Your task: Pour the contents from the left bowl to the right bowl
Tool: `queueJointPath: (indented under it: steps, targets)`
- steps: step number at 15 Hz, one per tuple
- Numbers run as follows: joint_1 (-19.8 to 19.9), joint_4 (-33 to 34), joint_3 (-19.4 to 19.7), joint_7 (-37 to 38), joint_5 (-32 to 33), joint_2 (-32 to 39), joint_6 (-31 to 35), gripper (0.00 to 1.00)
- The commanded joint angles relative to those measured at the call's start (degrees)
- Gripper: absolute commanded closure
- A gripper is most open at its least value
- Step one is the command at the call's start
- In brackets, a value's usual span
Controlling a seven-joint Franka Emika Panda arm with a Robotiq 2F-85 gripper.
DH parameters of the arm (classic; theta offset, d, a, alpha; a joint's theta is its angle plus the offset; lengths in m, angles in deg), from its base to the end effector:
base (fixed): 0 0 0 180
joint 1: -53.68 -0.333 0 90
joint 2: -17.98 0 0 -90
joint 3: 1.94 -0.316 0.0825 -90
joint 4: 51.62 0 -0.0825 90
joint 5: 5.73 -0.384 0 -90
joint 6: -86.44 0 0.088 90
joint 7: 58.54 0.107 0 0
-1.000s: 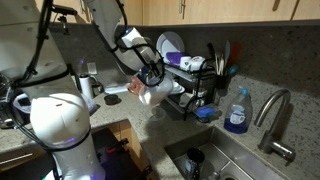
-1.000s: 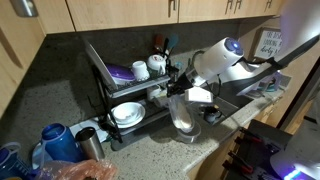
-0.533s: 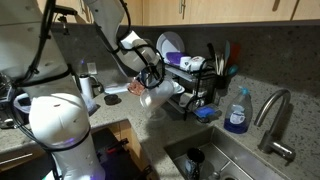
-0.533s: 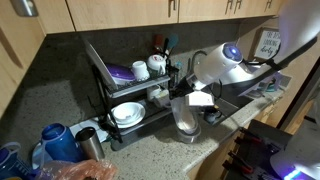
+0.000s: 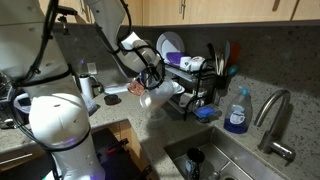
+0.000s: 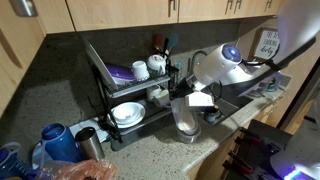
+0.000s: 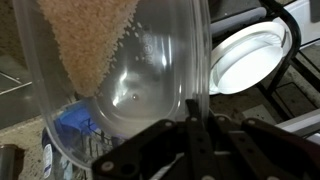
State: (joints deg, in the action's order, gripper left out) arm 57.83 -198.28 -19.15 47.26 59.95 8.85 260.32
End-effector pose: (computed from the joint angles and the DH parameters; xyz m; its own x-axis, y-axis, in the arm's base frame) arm 0.4259 0.1697 0.3598 0.6723 -0.4796 0.5639 -0.3592 -0.8774 -0.3180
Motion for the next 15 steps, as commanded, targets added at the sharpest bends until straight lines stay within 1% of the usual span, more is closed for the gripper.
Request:
queueJointPath:
  steps: [1, 2, 3, 10, 12, 15]
  targets:
    - [0.0, 0.0, 0.0, 0.0, 0.0, 0.0, 0.0, 0.95]
    - [0.0, 0.0, 0.0, 0.0, 0.0, 0.0, 0.0, 0.95]
    - [0.14, 0.35, 0.07, 0.18, 0.35, 0.01, 0.65, 0.99]
    - [1.41, 2.4, -0.45, 4.18, 5.57, -0.91, 1.28, 0.99]
    - [1.84, 3.1, -0.55, 6.62, 8.12, -0.94, 1.41, 0.99]
    - [2.35, 4.4, -0.68, 12.96, 14.21, -1.31, 1.78, 0.99]
